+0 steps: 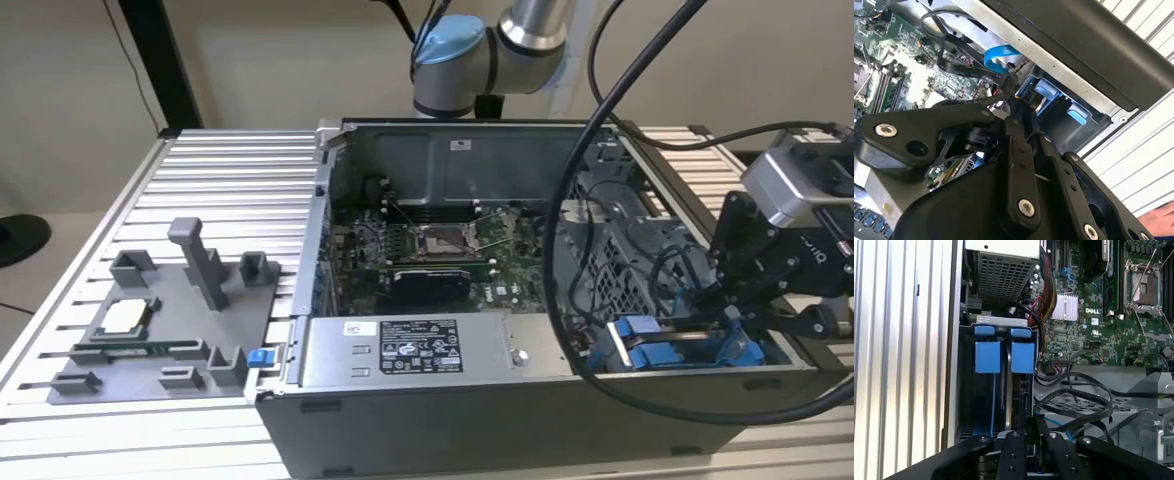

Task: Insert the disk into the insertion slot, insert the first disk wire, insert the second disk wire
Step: 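Insert the first disk wire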

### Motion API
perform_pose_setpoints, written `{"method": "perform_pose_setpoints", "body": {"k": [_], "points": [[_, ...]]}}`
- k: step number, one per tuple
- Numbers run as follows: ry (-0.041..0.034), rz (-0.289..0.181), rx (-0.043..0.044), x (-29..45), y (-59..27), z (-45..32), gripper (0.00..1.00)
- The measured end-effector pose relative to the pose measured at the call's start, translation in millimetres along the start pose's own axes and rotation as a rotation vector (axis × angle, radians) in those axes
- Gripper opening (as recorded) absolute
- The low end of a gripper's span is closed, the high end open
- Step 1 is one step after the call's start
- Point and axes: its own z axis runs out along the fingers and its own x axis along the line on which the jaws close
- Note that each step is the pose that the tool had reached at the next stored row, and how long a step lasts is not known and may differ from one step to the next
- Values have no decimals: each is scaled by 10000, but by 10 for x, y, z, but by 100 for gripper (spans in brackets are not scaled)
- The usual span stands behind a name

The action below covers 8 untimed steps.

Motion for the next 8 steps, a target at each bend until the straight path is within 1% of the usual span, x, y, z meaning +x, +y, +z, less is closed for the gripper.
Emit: {"method": "perform_pose_setpoints", "body": {"k": [8], "points": [[2,7,5,-3,-1,15,0]]}}
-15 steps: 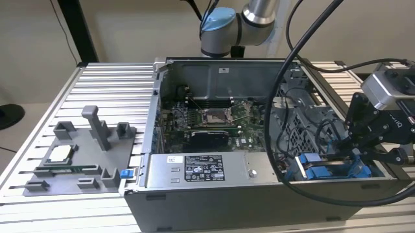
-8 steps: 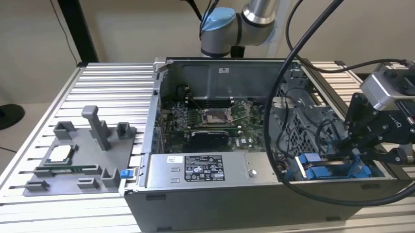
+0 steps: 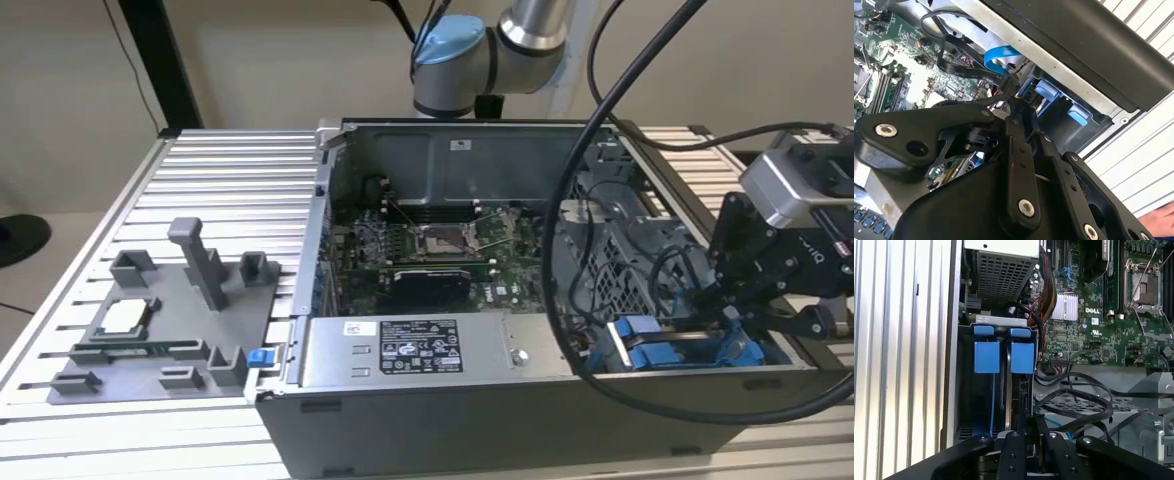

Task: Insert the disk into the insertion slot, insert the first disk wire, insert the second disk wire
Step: 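Insert the first disk wire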

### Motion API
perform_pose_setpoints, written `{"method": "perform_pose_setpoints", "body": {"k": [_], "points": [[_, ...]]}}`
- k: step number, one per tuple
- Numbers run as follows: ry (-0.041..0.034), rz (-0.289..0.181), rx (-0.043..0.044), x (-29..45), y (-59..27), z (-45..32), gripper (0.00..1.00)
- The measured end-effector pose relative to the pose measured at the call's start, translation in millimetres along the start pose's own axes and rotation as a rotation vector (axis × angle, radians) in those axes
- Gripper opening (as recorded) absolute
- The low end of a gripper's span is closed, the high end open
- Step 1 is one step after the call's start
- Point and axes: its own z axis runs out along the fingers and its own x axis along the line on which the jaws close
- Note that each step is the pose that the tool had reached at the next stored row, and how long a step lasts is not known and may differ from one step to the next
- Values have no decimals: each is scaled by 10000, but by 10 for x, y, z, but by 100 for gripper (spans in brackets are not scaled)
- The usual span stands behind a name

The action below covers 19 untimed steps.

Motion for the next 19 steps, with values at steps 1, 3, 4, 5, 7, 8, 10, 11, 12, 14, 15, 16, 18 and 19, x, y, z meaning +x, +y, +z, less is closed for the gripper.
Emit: {"method": "perform_pose_setpoints", "body": {"k": [1,3,4,5,7,8,10,11,12,14,15,16,18,19], "points": [[-2,4,1,1,-1,5,0],[-4,12,2,4,-2,17,0],[-6,16,3,5,-3,24,0],[-4,20,4,6,-4,31,0],[0,29,5,9,-5,46,0],[4,32,7,11,-6,53,0],[6,36,8,14,-8,69,0],[1,38,9,15,-8,76,0],[-5,37,8,17,-9,82,0],[-3,37,8,17,-9,83,0],[-22,35,8,18,-10,91,100],[-18,35,7,19,-10,91,100],[-8,35,7,12,-6,61,100],[-9,36,6,6,-3,30,100]]}}
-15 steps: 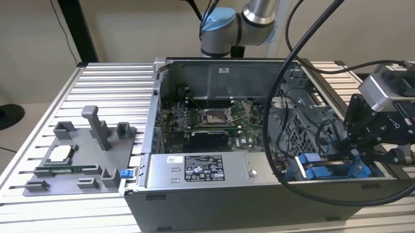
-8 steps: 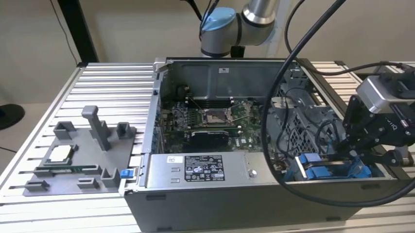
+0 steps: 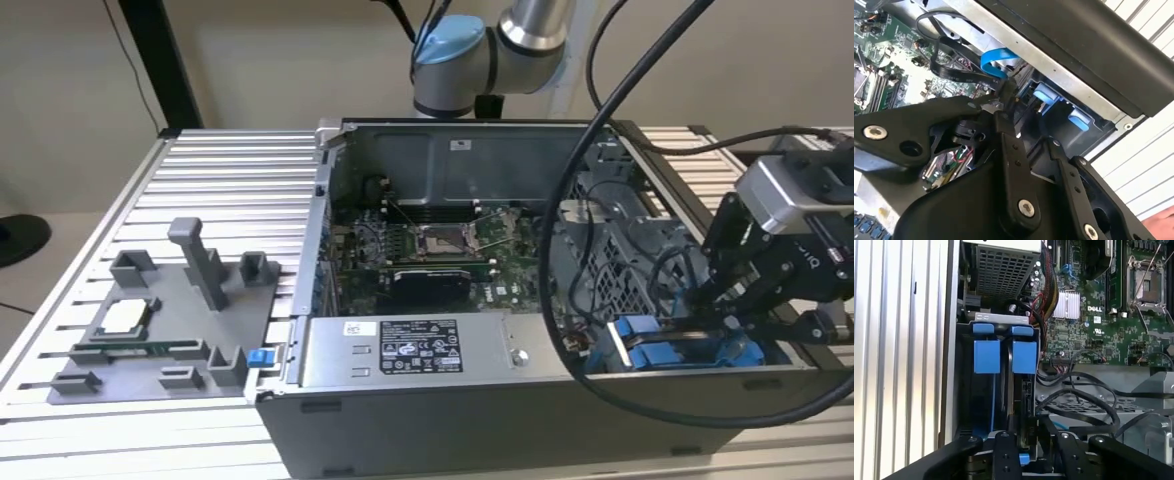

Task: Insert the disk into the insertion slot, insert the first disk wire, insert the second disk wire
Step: 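Insert the first disk wire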

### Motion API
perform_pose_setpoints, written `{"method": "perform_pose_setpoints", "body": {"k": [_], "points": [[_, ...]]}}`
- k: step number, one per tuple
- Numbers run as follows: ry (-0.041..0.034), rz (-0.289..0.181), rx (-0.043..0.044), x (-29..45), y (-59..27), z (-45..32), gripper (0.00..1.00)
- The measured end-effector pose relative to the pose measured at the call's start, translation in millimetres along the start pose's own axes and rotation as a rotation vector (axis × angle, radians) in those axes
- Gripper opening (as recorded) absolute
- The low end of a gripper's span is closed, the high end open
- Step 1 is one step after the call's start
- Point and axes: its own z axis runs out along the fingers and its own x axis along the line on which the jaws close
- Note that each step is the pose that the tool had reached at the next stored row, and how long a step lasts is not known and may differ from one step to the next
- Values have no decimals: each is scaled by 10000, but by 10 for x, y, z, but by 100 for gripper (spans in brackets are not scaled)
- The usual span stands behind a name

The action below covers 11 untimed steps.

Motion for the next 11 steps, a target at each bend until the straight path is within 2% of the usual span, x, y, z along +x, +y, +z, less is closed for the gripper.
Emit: {"method": "perform_pose_setpoints", "body": {"k": [8,11], "points": [[3,3,-12,-63,34,-320,100],[1,-1,-12,-67,37,-345,100]]}}
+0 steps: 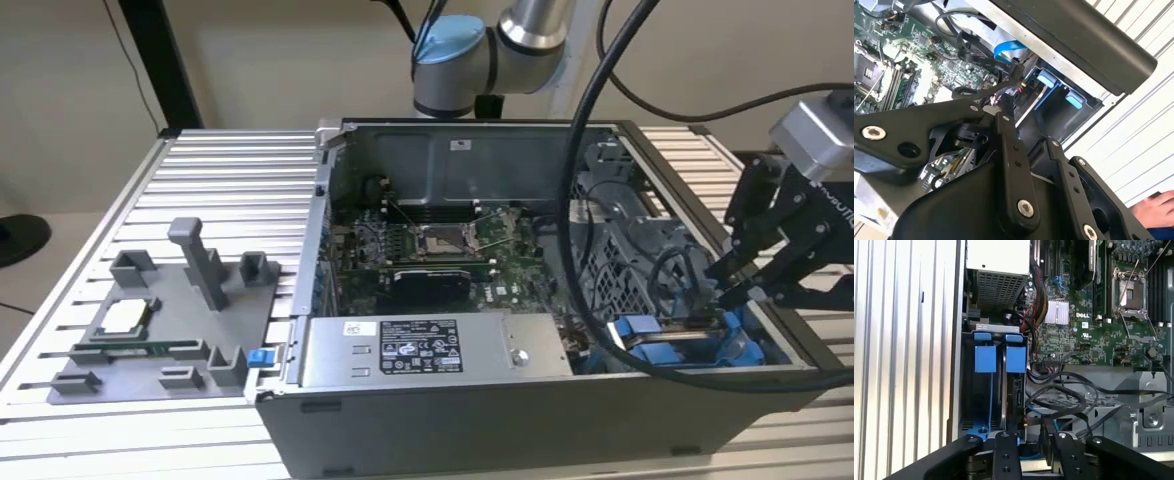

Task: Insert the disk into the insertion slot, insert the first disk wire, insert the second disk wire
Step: 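Insert the first disk wire, then insert the second disk wire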

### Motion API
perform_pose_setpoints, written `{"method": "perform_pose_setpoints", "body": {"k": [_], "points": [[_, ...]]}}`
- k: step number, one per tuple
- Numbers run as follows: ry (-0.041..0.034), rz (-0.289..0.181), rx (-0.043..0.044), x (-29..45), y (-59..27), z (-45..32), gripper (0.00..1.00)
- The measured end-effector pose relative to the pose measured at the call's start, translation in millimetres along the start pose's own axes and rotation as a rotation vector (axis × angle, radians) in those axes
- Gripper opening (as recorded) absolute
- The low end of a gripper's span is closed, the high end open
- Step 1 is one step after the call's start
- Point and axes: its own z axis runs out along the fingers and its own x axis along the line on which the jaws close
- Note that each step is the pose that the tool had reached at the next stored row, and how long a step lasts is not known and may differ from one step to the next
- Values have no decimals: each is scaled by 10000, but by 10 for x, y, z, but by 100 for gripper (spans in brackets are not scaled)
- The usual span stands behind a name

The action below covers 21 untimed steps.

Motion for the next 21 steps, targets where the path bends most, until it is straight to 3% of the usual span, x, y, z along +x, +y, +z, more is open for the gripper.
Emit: {"method": "perform_pose_setpoints", "body": {"k": [4,12,21], "points": [[6,-40,-8,-1,-32,-4,100],[14,-103,-20,-5,-198,-22,100],[23,-191,-37,-12,-287,-26,100]]}}
